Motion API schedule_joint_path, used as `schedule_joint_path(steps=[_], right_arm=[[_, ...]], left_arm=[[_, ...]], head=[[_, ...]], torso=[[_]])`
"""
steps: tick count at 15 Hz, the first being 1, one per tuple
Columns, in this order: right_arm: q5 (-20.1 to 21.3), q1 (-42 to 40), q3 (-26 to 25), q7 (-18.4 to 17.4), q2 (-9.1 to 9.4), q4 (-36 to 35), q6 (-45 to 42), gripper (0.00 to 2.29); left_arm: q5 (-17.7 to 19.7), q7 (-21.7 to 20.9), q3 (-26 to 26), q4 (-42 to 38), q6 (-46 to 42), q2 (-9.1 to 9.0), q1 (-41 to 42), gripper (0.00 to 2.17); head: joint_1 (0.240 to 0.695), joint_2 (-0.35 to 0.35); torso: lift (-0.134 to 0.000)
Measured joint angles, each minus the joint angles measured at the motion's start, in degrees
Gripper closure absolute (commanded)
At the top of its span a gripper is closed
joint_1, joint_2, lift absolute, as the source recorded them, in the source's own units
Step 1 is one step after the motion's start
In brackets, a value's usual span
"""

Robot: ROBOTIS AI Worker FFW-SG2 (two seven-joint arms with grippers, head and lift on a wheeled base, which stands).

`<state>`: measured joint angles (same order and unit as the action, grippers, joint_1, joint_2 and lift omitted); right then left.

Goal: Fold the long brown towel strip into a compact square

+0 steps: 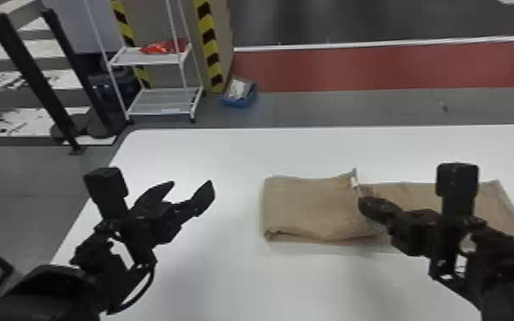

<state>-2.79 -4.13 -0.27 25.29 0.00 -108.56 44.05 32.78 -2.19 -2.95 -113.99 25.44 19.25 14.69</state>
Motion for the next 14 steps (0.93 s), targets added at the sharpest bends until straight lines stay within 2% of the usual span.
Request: schedule_joint_path(steps=[5,11,12,13,14], right_arm=[[-2.4,-3.1,-4.0,0.0,0.0,-3.4,-0.4,1.42],[1.5,-1.5,-3.8,-2.1,0.0,3.8,-1.9,1.41],[1.7,-1.4,-3.5,-2.2,0.0,4.0,-1.6,1.26],[1.7,-1.4,-3.4,-2.2,0.0,4.0,-1.3,0.98],[1.6,-1.6,-3.3,-2.2,0.0,3.8,-1.3,0.95]], left_arm=[[0.0,-0.4,0.0,0.0,0.0,0.0,0.2,0.1],[-0.4,-0.3,0.2,0.0,0.1,-0.38,0.1,0.1],[-0.4,-0.3,0.2,0.0,0.2,-0.39,0.1,0.1],[-0.5,-0.3,0.2,0.0,0.2,-0.38,0.0,0.1],[-0.5,-0.3,0.2,0.0,0.2,-0.37,-0.1,0.1]], head=[[0.695,0.103],[0.695,0.08],[0.695,0.081],[0.695,0.082],[0.695,0.084]], torso=[[-0.124],[-0.124],[-0.124],[-0.124],[-0.124]])
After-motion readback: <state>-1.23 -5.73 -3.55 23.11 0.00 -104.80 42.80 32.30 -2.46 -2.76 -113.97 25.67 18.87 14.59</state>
